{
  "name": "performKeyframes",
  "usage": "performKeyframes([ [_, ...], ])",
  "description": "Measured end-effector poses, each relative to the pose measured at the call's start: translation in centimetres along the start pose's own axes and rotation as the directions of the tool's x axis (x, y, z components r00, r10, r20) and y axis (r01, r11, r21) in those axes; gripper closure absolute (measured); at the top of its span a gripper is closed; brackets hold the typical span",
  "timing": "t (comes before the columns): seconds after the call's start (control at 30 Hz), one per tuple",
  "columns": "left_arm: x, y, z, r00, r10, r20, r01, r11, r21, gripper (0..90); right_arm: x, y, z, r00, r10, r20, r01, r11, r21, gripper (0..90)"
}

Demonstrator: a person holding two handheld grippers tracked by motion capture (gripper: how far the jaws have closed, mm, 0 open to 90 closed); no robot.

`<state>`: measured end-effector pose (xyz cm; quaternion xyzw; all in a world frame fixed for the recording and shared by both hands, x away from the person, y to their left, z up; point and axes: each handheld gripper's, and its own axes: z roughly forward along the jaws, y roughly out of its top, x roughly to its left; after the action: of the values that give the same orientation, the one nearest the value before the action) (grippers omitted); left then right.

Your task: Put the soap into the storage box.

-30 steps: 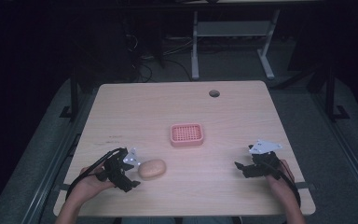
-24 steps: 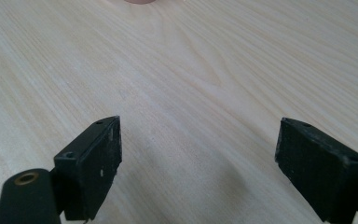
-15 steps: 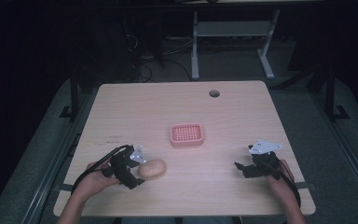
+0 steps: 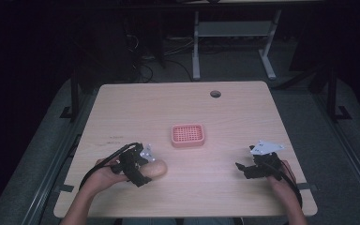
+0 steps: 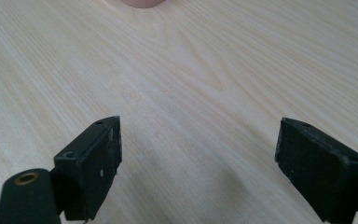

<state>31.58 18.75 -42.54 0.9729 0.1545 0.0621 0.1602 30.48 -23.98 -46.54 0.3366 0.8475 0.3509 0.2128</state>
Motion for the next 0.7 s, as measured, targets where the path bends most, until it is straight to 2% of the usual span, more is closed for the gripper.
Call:
performKeyframes([
  [0.27,0.3,1.0,0.9,0.9997,-0.003,0.026,0.002,0.9997,0.023,22.0,0.0,0.0,0.0,1.0000,0.004,-0.004,-0.004,1.000,0.000,13.9],
  [0.4,0.4,1.3,1.2,0.9993,0.004,0.036,-0.005,0.9997,0.023,22.6,0.0,0.0,0.0,0.9999,0.010,-0.005,-0.010,1.000,-0.003,13.9],
  [0.7,0.9,1.8,1.8,0.9982,-0.008,0.059,0.006,0.9995,0.030,23.4,0.0,0.0,0.0,0.9999,0.011,-0.007,-0.011,1.000,-0.006,13.9],
])
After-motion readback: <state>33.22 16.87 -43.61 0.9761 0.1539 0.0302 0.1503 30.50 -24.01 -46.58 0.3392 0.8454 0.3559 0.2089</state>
